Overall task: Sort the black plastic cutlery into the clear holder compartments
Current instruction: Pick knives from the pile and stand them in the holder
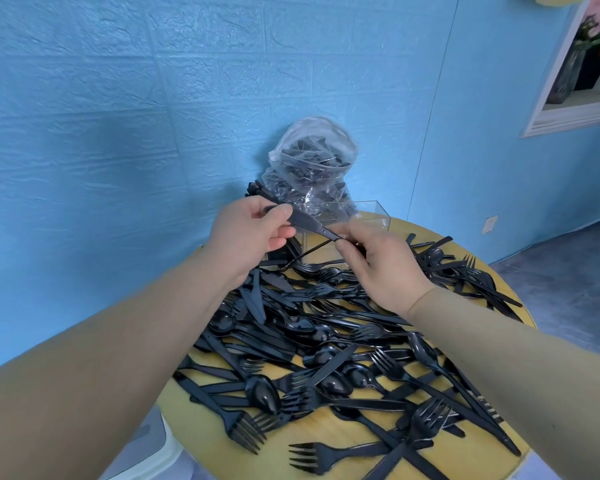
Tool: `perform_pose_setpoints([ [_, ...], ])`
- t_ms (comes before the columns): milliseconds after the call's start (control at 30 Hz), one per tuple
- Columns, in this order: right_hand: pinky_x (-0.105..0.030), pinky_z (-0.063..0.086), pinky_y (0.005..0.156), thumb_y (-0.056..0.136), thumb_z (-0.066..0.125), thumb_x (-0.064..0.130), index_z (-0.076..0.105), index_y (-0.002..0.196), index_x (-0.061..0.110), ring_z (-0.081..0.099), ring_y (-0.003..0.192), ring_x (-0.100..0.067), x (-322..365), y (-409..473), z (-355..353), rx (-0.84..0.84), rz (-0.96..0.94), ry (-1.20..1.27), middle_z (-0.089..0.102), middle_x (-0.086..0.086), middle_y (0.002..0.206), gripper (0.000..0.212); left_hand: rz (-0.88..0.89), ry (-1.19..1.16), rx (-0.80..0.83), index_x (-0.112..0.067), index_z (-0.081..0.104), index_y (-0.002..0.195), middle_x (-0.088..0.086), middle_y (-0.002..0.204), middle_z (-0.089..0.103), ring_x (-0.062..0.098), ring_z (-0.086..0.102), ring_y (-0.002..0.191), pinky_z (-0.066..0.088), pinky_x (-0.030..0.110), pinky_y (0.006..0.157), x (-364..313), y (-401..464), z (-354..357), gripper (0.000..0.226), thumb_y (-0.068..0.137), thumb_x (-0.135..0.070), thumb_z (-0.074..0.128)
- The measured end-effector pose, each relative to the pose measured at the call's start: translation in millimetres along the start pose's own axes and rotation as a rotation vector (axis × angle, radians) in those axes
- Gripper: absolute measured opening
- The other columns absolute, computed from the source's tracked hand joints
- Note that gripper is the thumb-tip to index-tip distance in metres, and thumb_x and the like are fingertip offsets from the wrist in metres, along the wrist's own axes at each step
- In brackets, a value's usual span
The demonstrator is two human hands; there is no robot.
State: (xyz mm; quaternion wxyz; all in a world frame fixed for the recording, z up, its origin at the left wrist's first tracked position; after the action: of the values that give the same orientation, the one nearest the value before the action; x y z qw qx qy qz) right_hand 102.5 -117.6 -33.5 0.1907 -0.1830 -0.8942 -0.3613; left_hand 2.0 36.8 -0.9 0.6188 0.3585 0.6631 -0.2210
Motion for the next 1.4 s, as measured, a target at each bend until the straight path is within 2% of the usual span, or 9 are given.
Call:
perform_pose_setpoints([
  [100, -0.009, 0.038, 0.074, 0.097, 0.050, 0.018, 0.060, 0.123, 0.020, 0.050, 0.082, -0.001, 9, 11, 6, 0.004, -0.010, 0.034, 0.057, 0.011, 0.090, 0.028, 0.056, -0.028, -0.029, -0.021, 0.061, 0.090, -0.002, 0.085, 0.067, 0.002, 0.069, 0.069, 0.055, 0.015, 0.066, -8, 0, -9, 0.009, 0.093, -0.012, 0.058],
  [200, -0.034, 0.046, 0.088, 0.099, 0.045, 0.029, 0.049, 0.137, 0.021, 0.054, 0.105, -0.019, 16, 24, 11, 0.019, -0.028, -0.075, 0.060, -0.002, 0.113, 0.039, 0.221, 0.100, -0.165, -0.027, 0.061, 0.084, -0.005, 0.076, 0.067, 0.002, 0.069, 0.066, 0.053, 0.016, 0.062, -27, 9, -28, 0.019, 0.091, -0.009, 0.058],
  [333, -0.030, 0.032, 0.102, 0.101, 0.038, 0.026, 0.038, 0.143, 0.014, 0.039, 0.127, -0.023, 12, 47, 16, 0.100, 0.008, -0.257, 0.048, -0.005, 0.137, 0.044, 0.434, 0.250, -0.357, -0.033, 0.057, 0.078, -0.014, 0.069, 0.064, 0.002, 0.068, 0.064, 0.056, 0.030, 0.070, -56, 31, -65, 0.024, 0.088, -0.011, 0.057],
  [467, -0.035, 0.034, 0.102, 0.100, 0.037, 0.021, 0.043, 0.139, 0.014, 0.034, 0.125, -0.026, 1, 61, 31, 0.254, 0.020, -0.483, 0.047, -0.005, 0.137, 0.041, 0.457, 0.458, -0.322, -0.031, 0.058, 0.084, -0.016, 0.065, 0.062, -0.004, 0.063, 0.063, 0.051, 0.027, 0.078, -52, 50, -66, 0.016, 0.086, -0.015, 0.059],
  [667, -0.045, 0.036, 0.101, 0.098, 0.036, 0.029, 0.040, 0.139, 0.017, 0.030, 0.126, -0.027, -9, 60, 47, 0.401, 0.026, -0.612, 0.042, -0.002, 0.140, 0.043, 0.404, 0.665, -0.276, -0.028, 0.067, 0.101, -0.009, 0.081, 0.061, 0.013, 0.058, 0.080, 0.041, 0.024, 0.077, -22, 66, -46, 0.014, 0.089, -0.028, 0.061],
  [933, -0.042, 0.036, 0.100, 0.097, 0.041, 0.024, 0.038, 0.141, 0.018, 0.035, 0.124, -0.024, -20, 58, 53, 0.385, 0.028, -0.574, 0.041, 0.000, 0.138, 0.044, 0.414, 0.521, -0.354, -0.027, 0.066, 0.112, -0.004, 0.084, 0.063, 0.011, 0.055, 0.080, 0.038, 0.021, 0.075, -13, 81, -39, 0.025, 0.088, -0.026, 0.059],
  [1133, -0.039, 0.029, 0.104, 0.096, 0.041, 0.027, 0.039, 0.140, 0.018, 0.027, 0.131, -0.023, -22, 56, 55, 0.352, -0.013, -0.607, 0.040, 0.001, 0.140, 0.046, 0.440, 0.536, -0.401, -0.024, 0.062, 0.122, -0.007, 0.085, 0.060, 0.007, 0.052, 0.084, 0.034, 0.013, 0.079, -17, 79, -44, 0.031, 0.091, -0.024, 0.057],
  [1300, -0.041, 0.029, 0.106, 0.095, 0.042, 0.026, 0.035, 0.143, 0.018, 0.029, 0.132, -0.021, -23, 55, 56, 0.360, -0.002, -0.592, 0.036, 0.000, 0.143, 0.049, 0.438, 0.784, -0.245, -0.028, 0.059, 0.127, -0.005, 0.097, 0.064, 0.021, 0.047, 0.113, 0.034, 0.029, 0.087, 12, 79, -28, 0.034, 0.094, -0.034, 0.055],
  [1400, -0.043, 0.032, 0.106, 0.095, 0.041, 0.025, 0.035, 0.143, 0.018, 0.031, 0.131, -0.022, -23, 56, 56, 0.356, 0.001, -0.585, 0.037, 0.001, 0.142, 0.049, 0.542, 0.962, -0.226, -0.023, 0.066, 0.120, 0.004, 0.109, 0.064, 0.031, 0.041, 0.116, 0.032, 0.036, 0.090, 27, 83, -23, 0.030, 0.093, -0.032, 0.057],
])
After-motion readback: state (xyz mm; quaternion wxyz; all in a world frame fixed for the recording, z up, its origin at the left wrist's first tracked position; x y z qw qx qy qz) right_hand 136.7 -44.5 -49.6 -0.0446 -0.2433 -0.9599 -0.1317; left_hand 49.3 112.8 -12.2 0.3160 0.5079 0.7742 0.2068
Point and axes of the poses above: each hand's wrist, its own y-axis towards the middle knuckle, its own z-axis out of the palm, x = y × z, the point moved 3 cm from there along y, towards the middle knuckle
